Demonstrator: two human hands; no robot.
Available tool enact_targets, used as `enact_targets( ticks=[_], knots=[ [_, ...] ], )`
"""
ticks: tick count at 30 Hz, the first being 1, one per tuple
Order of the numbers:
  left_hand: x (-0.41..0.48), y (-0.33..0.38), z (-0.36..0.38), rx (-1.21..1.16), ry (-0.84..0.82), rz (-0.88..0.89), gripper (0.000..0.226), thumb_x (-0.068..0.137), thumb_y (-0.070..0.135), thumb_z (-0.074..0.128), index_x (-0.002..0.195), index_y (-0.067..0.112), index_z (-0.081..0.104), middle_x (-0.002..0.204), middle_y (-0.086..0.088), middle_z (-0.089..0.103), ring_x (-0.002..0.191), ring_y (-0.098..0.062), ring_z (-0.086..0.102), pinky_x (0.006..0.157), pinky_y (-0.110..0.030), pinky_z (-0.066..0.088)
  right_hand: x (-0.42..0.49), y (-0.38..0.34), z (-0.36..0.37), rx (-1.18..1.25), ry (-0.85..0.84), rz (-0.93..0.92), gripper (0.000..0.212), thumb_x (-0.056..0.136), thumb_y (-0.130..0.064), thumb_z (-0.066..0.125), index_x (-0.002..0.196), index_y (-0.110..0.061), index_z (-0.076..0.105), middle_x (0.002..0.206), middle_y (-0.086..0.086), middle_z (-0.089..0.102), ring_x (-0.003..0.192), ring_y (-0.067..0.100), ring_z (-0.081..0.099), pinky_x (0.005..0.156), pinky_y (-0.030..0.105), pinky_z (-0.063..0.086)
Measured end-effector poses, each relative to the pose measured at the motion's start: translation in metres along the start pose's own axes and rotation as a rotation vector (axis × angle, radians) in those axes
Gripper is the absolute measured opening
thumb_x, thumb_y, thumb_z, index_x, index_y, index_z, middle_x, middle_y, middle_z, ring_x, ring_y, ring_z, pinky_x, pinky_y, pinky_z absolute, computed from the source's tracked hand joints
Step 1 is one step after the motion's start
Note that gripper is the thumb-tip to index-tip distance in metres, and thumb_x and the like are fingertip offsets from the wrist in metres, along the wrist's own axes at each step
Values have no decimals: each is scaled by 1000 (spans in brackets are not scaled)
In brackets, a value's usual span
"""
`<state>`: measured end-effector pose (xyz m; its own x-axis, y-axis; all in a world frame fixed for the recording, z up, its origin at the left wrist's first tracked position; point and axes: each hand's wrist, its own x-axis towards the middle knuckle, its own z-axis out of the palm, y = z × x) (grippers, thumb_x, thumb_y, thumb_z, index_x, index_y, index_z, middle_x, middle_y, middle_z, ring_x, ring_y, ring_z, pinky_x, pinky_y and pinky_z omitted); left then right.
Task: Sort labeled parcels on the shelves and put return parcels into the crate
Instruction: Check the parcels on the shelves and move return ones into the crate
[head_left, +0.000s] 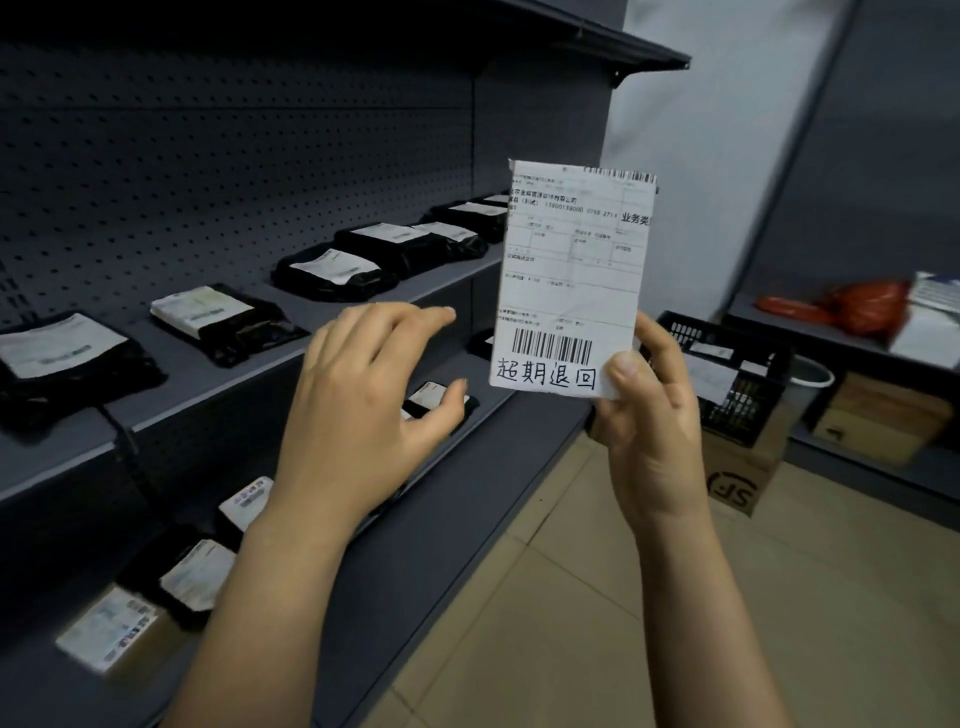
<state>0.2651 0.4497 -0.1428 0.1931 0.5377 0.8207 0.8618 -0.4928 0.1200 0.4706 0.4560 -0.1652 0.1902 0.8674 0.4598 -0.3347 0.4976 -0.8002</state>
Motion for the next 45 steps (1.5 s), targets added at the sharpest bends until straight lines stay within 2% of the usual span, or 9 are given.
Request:
enact_targets(
  ticks=[5, 11, 18, 24, 28, 31, 36, 41, 45],
  knots=[
    [30, -30, 45, -75, -45, 40, 45, 80, 28, 67, 123, 14, 61, 112, 0, 60, 107, -18, 50, 95, -27, 31, 35, 27, 0, -30, 76, -15, 49, 65, -48, 82, 110, -34, 68, 120, 3, 68, 119, 25, 60, 93, 35, 47],
    [56, -60, 108, -173, -127, 115, 44, 81, 29, 62, 123, 15, 59, 112, 0, 59, 108, -18, 50, 96, -31, 33, 67, 65, -14, -79, 210, -12, 56, 69, -41, 78, 118, -23, 61, 118, 1, 69, 117, 21, 62, 91, 33, 49],
    [57, -62, 195, -280, -302, 160, 45, 80, 29, 67, 122, 15, 60, 111, 0, 59, 107, -16, 46, 95, -30, 30, 69, 108, -62, -183, 394, 84, 50, 71, -39, 69, 118, -23, 61, 114, -1, 71, 115, 19, 63, 85, 28, 50],
    [61, -30, 274, -375, -433, 206, 47, 79, 27, 73, 122, 14, 60, 110, -2, 59, 106, -16, 45, 94, -28, 28, 77, 125, -129, -209, 546, 183, 56, 67, -40, 71, 119, -20, 61, 110, 0, 72, 105, 16, 67, 79, 22, 52],
    [74, 6, 331, -403, -508, 190, 48, 78, 26, 76, 122, 16, 59, 112, 1, 58, 108, -18, 46, 95, -27, 27, 99, 128, -185, -227, 584, 225, 56, 64, -40, 73, 115, -21, 62, 100, -5, 74, 97, 11, 69, 73, 18, 52],
    [90, 34, 372, -427, -538, 170, 49, 79, 27, 73, 124, 17, 58, 116, 1, 57, 113, -18, 46, 97, -27, 27, 127, 123, -229, -226, 602, 236, 58, 62, -40, 73, 116, -20, 62, 102, -4, 74, 97, 11, 69, 73, 18, 52],
    [121, 78, 430, -443, -546, 109, 50, 81, 26, 73, 127, 16, 57, 119, 1, 57, 115, -19, 46, 100, -38, 37, 178, 116, -297, -235, 601, 276, 45, 74, -27, 70, 117, -18, 62, 103, -4, 73, 96, 9, 69, 70, 16, 52],
    [136, 107, 482, -439, -595, 86, 49, 81, 26, 72, 127, 17, 56, 120, 2, 56, 117, -16, 44, 102, -42, 40, 213, 128, -356, -215, 630, 373, 46, 72, -30, 67, 116, -19, 61, 99, -4, 74, 86, 3, 70, 65, 14, 50],
    [153, 118, 526, -402, -641, 81, 50, 81, 26, 72, 127, 17, 56, 121, 2, 57, 117, -19, 47, 102, -41, 38, 240, 148, -394, -214, 670, 468, 43, 74, -30, 70, 115, -20, 62, 101, -2, 74, 85, 4, 69, 73, 20, 48]
  ],
)
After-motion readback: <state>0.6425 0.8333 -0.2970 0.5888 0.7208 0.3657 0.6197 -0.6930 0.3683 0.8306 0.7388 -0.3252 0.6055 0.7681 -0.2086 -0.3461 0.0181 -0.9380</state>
